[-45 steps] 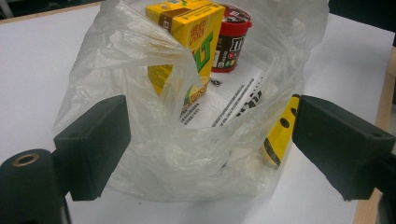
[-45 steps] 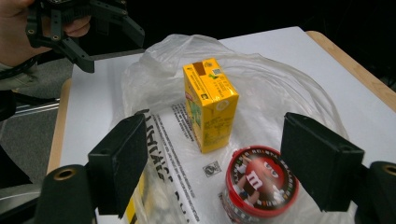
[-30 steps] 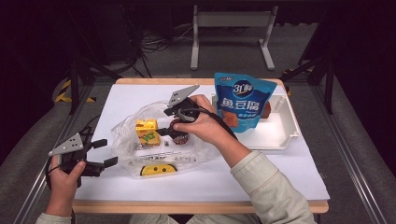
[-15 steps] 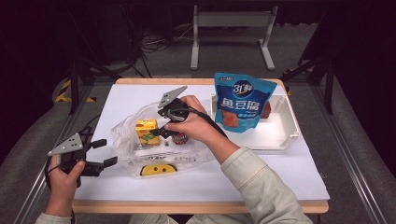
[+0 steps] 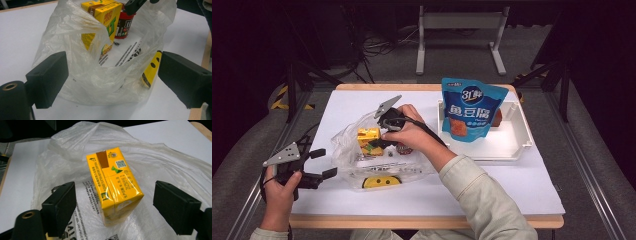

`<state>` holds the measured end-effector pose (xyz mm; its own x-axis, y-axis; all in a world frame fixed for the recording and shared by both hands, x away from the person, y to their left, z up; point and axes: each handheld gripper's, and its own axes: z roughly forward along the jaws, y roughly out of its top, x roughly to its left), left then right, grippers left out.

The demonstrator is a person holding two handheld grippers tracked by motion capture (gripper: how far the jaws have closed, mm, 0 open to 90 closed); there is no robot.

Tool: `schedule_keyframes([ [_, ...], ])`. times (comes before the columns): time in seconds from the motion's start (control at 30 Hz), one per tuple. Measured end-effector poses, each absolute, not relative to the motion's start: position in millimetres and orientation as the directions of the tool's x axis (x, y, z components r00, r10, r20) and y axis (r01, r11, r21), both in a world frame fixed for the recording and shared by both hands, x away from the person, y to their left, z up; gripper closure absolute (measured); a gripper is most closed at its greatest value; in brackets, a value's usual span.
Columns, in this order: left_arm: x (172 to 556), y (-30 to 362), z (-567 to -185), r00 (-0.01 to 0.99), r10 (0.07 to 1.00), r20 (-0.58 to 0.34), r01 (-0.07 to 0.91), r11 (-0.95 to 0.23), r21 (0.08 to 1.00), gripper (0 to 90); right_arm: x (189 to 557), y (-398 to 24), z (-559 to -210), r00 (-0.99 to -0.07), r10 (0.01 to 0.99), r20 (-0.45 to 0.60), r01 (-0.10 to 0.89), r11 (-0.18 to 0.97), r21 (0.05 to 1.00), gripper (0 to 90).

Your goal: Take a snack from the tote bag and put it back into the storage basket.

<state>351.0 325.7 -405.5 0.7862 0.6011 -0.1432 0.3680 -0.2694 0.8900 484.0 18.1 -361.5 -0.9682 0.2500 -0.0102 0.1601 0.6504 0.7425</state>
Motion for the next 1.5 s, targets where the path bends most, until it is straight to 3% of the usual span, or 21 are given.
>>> schedule_keyframes([
  [0.9,350,327,-405,0.793,0.595,-0.133,0.356,-0.276,0.893,6.7,495,46,-394,-0.975,0.223,-0.02,0.147,0.704,0.695,19.1],
  [1.1,350,327,-406,0.792,0.595,-0.134,0.358,-0.277,0.892,6.7,494,49,-395,-0.978,0.207,-0.04,0.124,0.719,0.684,26.0],
  [1.3,350,327,-406,0.792,0.595,-0.134,0.358,-0.277,0.892,6.7,494,48,-391,-0.981,0.177,-0.077,0.082,0.741,0.667,43.0],
  [1.5,350,327,-405,0.793,0.595,-0.131,0.357,-0.28,0.891,6.7,492,48,-387,-0.985,0.153,-0.075,0.067,0.754,0.653,52.9],
])
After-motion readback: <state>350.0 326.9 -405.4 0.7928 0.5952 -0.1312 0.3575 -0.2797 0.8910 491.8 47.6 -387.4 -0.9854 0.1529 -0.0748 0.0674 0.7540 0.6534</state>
